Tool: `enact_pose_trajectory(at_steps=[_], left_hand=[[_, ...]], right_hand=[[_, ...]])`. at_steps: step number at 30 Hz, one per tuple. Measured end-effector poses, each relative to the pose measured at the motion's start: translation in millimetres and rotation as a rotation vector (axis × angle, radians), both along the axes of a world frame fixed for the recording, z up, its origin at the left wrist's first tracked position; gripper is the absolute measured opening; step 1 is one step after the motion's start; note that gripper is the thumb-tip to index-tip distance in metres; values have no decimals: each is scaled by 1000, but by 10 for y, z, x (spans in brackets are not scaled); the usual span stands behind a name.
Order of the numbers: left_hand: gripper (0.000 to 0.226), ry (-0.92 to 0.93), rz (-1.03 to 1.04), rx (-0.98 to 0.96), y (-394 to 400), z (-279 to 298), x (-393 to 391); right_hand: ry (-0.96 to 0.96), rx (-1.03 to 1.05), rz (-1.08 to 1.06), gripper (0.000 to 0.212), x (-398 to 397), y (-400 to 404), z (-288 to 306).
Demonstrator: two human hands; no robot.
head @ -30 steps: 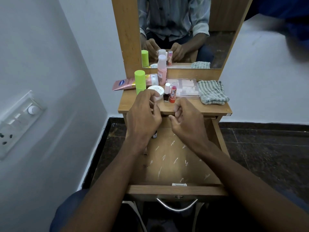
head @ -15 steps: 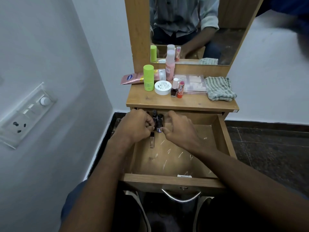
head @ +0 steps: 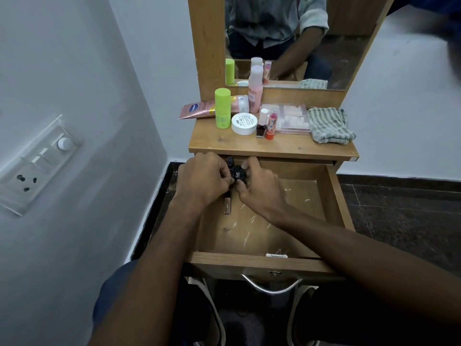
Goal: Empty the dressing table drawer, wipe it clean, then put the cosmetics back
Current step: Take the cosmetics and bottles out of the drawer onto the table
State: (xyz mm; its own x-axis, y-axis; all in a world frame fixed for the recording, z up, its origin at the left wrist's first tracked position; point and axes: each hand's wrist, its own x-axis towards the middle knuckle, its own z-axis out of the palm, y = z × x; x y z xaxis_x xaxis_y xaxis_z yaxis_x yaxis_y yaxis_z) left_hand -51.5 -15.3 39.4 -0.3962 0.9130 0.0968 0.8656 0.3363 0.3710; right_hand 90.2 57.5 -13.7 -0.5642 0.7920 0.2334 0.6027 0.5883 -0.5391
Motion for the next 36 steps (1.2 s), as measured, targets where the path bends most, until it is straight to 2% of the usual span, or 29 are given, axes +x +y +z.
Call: enact_pose_trajectory(at_steps=[4,6,11,19,26,31,36], left_hand=[[29,135,28,6,8,-22,17],[34,184,35,-16,31,-72,18],[30,230,69,-56,110,-145,53],[23,289,72,-62,160,-152,114],[24,116,-36,66,57,110,100],[22,-103,-89,172,24,244,110],[21,-277,-84,378,-38,352,-101]], right_hand=[[-8,-6,0,35,31,35,-1],[-11,-13,25,36,51,49,-4],[-64,11,76,32,92,112,15],[-114,-94,189,27,206,178,220],[-7,-81,235,33,453,254,531],[157,5,209,35,507,256,612],[266,103,193,36,380,214,768]])
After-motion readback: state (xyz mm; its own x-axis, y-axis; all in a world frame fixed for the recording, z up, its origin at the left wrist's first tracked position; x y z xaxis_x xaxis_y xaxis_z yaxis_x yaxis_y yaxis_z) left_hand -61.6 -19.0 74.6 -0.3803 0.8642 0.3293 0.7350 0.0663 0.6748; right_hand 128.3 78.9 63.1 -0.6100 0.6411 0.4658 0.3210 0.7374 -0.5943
